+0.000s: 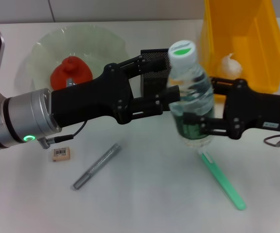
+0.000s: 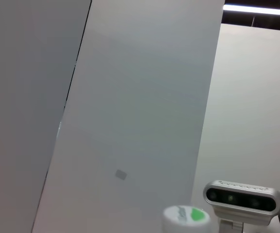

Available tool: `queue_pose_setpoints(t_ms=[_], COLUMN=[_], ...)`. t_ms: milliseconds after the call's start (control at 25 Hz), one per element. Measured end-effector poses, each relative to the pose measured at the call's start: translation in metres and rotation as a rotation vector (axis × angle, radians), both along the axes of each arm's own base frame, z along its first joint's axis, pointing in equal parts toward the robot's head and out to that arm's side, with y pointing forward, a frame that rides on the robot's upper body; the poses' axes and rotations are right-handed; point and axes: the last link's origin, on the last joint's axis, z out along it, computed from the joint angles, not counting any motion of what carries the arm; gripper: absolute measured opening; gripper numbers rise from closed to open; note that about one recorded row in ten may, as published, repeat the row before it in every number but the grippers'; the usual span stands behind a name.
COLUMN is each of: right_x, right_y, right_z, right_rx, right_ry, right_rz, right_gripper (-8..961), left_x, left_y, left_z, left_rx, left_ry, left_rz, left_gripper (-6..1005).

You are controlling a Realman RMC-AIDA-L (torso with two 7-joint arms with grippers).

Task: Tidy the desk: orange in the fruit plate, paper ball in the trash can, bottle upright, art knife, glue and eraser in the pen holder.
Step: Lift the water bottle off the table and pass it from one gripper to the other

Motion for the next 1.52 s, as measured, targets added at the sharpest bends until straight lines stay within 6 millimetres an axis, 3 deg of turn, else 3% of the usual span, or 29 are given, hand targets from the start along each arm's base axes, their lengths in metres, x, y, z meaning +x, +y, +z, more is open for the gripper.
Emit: queue_pose_setpoints(t_ms=[440,1520], right_x=[-0.016,-0.027], right_y=[0.012,0.016], right_z=[-0.029,-0.029], right_rx=[-0.063,-0.071], right_ry=[-0.063,-0.045], right_rz=[0.025,0.056], right_gripper=[690,695], left_x=[-0.002,-0.005], left_y=[0.000,0.002], left_z=[-0.001,-0.002], left_rx=[0.006,0.021], left_ry=[0.011,0.028], left_rz=[0.000,0.022], left_gripper=[785,700])
